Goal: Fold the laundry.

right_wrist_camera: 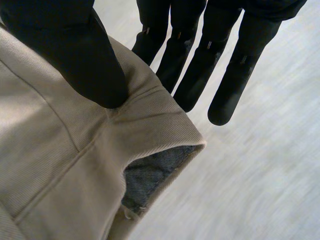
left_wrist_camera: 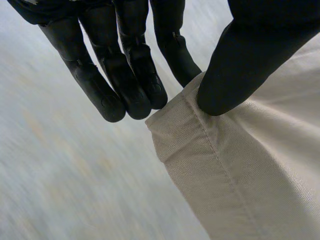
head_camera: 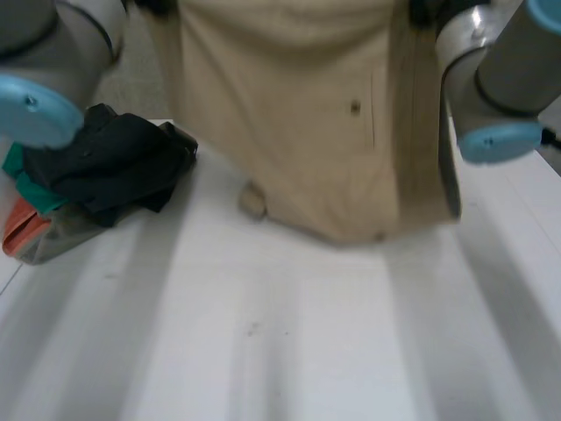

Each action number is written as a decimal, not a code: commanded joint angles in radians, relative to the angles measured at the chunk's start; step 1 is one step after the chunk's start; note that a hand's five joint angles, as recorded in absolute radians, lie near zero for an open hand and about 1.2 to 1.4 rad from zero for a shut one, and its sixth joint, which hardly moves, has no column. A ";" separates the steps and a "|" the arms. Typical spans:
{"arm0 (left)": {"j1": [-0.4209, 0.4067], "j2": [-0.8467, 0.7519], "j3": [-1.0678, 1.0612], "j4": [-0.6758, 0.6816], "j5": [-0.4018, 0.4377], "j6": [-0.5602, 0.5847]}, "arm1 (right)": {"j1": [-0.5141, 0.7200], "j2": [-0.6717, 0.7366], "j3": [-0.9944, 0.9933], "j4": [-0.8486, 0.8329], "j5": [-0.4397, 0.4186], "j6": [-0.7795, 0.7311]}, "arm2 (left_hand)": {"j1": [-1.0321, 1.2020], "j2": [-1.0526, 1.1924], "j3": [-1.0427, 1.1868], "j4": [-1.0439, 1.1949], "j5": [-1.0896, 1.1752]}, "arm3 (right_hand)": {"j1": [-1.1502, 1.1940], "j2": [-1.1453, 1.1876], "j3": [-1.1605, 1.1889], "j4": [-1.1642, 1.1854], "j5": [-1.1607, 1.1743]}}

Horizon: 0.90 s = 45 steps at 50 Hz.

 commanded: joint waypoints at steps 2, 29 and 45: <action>-0.015 0.180 -0.094 0.199 -0.080 -0.073 | -0.007 -0.100 -0.017 -0.171 -0.024 0.100 | 0.224 0.202 0.210 0.203 0.248 | 0.278 0.224 0.208 0.198 0.238; -0.040 0.065 -1.051 0.089 -0.011 0.166 | -0.037 0.111 0.499 0.366 -0.173 -0.153 | 0.224 0.202 0.210 0.203 0.248 | 0.278 0.224 0.208 0.198 0.238; -0.046 0.077 -0.945 0.089 -0.052 0.122 | -0.045 -0.054 0.666 0.083 -0.068 0.119 | 0.224 0.202 0.210 0.203 0.248 | -0.817 -0.871 -0.887 -0.897 -0.857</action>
